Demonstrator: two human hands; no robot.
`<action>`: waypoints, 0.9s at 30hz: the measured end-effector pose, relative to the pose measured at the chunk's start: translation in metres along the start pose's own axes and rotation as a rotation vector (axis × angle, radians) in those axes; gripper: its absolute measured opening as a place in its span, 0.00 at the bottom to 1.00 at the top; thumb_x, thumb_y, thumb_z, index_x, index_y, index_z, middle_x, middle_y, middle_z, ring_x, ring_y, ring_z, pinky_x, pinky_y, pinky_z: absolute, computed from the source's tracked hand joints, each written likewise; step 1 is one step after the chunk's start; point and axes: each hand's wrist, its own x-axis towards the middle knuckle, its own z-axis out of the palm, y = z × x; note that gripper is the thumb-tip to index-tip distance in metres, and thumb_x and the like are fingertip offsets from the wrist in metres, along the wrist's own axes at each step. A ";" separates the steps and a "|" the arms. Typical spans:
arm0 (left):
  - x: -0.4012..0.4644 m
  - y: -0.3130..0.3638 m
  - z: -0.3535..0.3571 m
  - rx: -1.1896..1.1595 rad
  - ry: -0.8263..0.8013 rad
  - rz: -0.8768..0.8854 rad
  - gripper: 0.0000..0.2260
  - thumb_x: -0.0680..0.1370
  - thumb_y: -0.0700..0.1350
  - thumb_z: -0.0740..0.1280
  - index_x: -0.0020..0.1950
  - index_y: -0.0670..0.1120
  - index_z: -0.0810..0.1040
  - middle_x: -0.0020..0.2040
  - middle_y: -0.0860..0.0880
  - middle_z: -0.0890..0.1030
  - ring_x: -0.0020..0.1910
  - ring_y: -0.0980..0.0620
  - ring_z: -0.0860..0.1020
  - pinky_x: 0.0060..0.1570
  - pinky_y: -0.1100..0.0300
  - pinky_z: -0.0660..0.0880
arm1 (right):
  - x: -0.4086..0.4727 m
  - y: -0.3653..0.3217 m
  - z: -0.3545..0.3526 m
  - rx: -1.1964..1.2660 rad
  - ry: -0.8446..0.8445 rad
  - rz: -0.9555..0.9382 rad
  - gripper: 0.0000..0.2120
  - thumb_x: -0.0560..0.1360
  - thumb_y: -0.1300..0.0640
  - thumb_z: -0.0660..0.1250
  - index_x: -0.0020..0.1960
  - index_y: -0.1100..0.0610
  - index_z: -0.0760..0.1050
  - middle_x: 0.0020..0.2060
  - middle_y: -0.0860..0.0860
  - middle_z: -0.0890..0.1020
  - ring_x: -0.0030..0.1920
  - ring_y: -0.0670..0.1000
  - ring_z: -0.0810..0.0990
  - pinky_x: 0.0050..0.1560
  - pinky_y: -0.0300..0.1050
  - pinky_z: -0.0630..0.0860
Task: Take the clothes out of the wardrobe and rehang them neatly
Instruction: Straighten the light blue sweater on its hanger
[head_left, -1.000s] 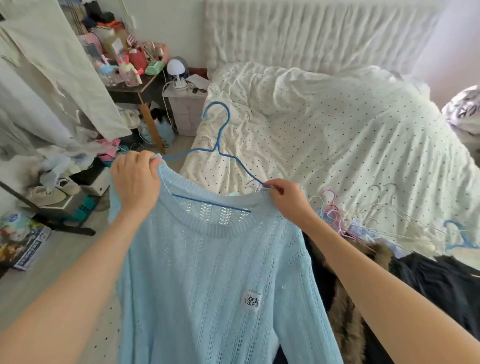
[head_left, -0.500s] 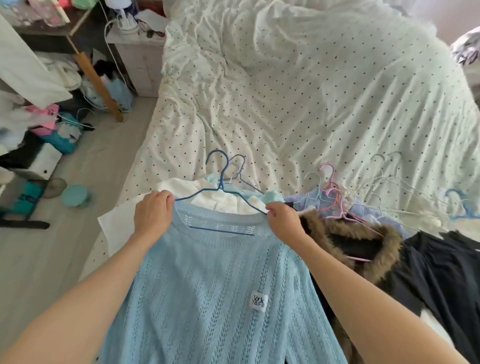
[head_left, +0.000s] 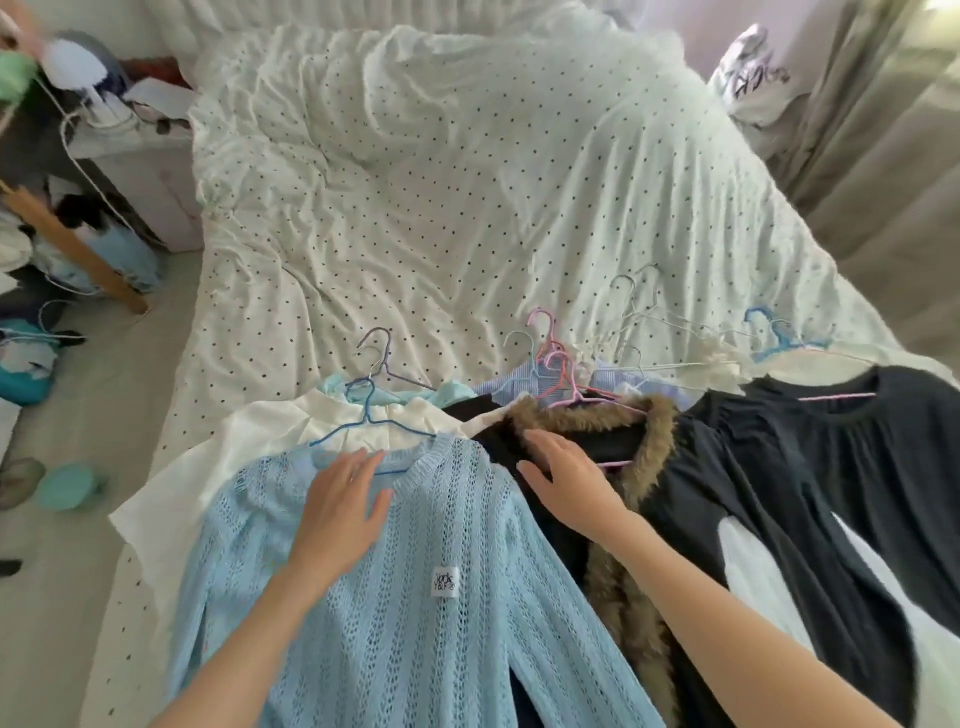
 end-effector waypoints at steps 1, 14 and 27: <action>-0.004 0.021 0.000 0.003 -0.013 0.056 0.27 0.76 0.57 0.51 0.65 0.40 0.73 0.64 0.40 0.74 0.65 0.39 0.71 0.63 0.45 0.66 | -0.020 0.008 -0.005 0.026 0.025 0.030 0.24 0.79 0.48 0.58 0.73 0.54 0.61 0.71 0.51 0.67 0.71 0.50 0.64 0.70 0.43 0.59; -0.120 0.318 0.062 -0.022 -0.098 0.521 0.23 0.78 0.54 0.54 0.70 0.47 0.68 0.71 0.46 0.67 0.73 0.47 0.60 0.71 0.50 0.54 | -0.353 0.175 -0.067 0.061 0.444 0.375 0.26 0.79 0.47 0.59 0.74 0.52 0.58 0.74 0.50 0.60 0.74 0.49 0.56 0.74 0.49 0.54; -0.286 0.651 0.140 -0.165 -0.163 1.239 0.22 0.76 0.52 0.55 0.64 0.41 0.74 0.61 0.41 0.76 0.64 0.41 0.71 0.62 0.43 0.69 | -0.663 0.284 -0.103 0.031 0.802 0.821 0.27 0.78 0.50 0.62 0.74 0.55 0.59 0.73 0.53 0.62 0.74 0.52 0.57 0.74 0.52 0.52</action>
